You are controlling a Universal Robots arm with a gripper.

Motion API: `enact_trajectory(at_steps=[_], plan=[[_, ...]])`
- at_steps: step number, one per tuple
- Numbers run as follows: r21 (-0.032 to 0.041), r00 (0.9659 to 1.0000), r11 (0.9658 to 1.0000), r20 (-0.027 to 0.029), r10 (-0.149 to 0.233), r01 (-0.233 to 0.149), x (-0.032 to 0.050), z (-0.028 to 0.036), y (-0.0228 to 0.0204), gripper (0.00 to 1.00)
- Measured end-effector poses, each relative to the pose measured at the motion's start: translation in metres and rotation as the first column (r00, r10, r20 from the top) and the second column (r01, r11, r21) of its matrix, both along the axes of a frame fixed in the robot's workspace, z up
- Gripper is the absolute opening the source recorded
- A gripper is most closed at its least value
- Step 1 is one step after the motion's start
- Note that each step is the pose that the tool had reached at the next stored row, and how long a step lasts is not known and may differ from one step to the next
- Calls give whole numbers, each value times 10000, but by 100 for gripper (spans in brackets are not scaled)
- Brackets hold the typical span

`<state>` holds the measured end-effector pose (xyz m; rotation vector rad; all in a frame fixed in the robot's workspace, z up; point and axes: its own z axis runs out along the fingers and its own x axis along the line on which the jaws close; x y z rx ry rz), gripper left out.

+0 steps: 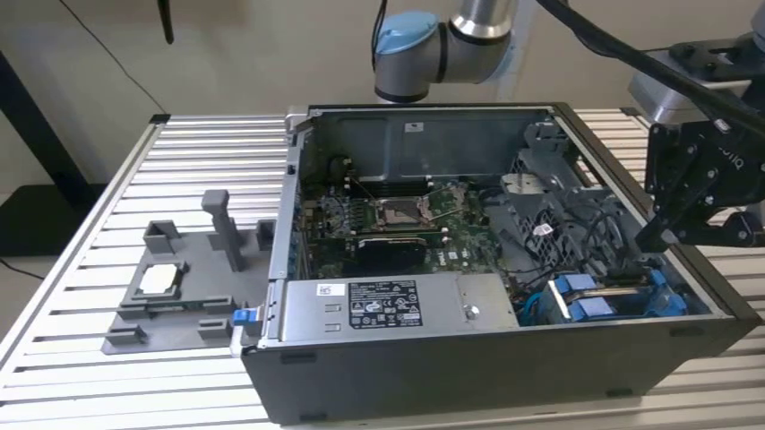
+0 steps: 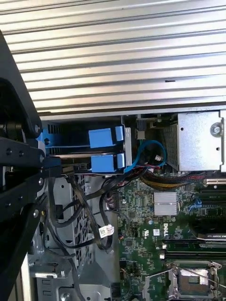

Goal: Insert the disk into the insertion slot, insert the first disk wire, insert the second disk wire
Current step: 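Insert the second disk wire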

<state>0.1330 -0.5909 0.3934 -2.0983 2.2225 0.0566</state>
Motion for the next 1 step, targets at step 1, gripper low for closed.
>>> enact_trajectory(at_steps=[1], plan=[[0,10000,10000,0,0,0,0,0,0,11]])
